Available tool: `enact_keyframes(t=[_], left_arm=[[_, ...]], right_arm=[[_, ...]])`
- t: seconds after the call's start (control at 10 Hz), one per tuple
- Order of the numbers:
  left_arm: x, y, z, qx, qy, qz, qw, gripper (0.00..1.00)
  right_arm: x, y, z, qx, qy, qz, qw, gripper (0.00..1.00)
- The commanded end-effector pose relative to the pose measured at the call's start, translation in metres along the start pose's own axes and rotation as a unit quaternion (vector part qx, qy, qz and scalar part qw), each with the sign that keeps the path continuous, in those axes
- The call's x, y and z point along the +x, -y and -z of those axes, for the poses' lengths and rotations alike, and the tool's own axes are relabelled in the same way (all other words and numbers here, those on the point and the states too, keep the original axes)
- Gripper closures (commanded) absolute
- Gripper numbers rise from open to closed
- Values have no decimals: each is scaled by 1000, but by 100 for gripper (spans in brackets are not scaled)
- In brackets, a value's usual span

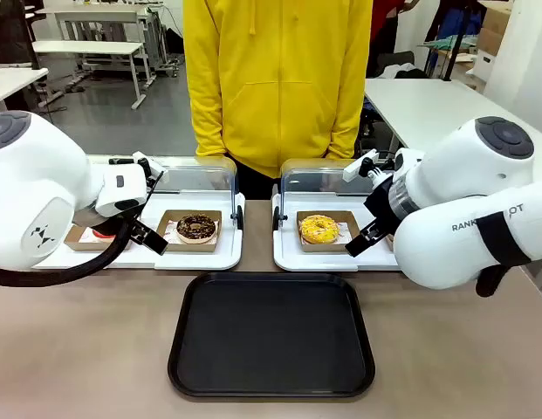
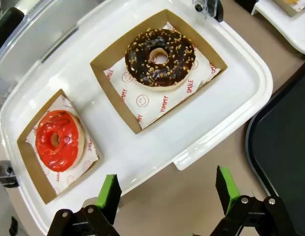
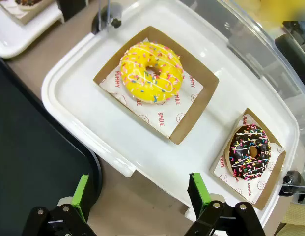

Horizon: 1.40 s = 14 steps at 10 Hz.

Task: Move the second donut from the left to the tray.
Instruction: Pick up the Paper togo box containing the Donut indicated by the person and place it on the Handle tray.

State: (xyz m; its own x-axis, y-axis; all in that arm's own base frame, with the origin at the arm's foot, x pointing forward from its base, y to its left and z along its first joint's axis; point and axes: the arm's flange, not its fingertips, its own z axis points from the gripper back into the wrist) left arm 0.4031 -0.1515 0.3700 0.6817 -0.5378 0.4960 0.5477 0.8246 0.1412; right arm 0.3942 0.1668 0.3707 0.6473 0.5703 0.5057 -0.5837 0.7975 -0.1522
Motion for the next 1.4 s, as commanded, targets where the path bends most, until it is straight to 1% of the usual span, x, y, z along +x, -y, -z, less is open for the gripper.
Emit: enact_keyframes(t=[0.0, 0.9, 1.0, 1.1, 1.2, 1.3], left_arm=[[0, 0, 0, 0, 0, 0, 1000, 0], [0, 0, 0, 0, 0, 0, 1000, 0], [16, -11, -21, -14, 17, -4, 1000, 0], [29, -26, -44, -11, 32, -1, 999, 0], [38, -44, -68, -36, 37, 1, 999, 0], [42, -63, -92, -70, 45, 4, 996, 0]], right_arm=[[0, 0, 0, 0, 0, 0, 1000, 0], [0, 0, 0, 0, 0, 0, 1000, 0], [20, 14, -22, 11, 15, -1, 1000, 0], [33, 33, -48, 24, 26, 6, 999, 0], [36, 54, -73, 41, 42, 14, 998, 0], [28, 72, -98, 57, 56, 20, 997, 0]])
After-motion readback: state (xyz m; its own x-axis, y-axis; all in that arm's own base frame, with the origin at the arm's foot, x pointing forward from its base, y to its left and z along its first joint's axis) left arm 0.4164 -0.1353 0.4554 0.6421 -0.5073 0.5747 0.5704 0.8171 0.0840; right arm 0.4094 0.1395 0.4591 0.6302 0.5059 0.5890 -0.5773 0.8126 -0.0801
